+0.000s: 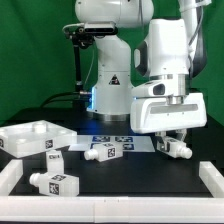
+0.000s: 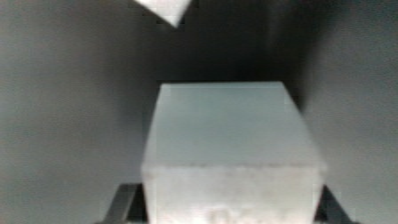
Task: Assemble one leg
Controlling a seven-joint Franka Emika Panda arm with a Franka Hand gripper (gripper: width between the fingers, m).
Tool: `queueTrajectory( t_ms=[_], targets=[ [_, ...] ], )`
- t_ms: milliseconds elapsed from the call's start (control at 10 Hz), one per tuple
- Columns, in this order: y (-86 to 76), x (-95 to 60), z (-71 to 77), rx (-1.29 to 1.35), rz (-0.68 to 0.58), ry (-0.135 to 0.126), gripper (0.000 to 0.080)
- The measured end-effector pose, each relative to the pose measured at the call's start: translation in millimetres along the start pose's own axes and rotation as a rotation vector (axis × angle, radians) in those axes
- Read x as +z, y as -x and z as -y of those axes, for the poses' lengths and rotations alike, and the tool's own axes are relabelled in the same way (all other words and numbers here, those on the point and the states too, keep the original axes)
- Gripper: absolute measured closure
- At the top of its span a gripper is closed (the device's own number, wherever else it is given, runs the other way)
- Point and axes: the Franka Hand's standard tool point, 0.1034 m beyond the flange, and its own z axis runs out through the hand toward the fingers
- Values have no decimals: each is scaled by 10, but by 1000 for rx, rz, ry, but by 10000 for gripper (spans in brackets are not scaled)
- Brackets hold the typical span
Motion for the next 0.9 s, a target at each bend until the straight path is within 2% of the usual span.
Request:
queueTrajectory(
  t_ms=[100, 200, 400, 500, 600, 700, 800, 900],
  targets=[
    [18, 24, -3, 1, 5, -1, 535],
    [25, 30, -65, 1, 7, 3, 535],
    [24, 31, -52, -2, 7, 2, 535],
    [24, 31, -53, -2, 7, 2, 425],
    [25, 31, -53, -1, 7, 2, 425],
    [41, 20, -71, 1, 20, -3, 235],
    [55, -138, -168, 15, 66, -23, 235],
    [23, -386, -338, 18, 84, -32, 165]
  ],
)
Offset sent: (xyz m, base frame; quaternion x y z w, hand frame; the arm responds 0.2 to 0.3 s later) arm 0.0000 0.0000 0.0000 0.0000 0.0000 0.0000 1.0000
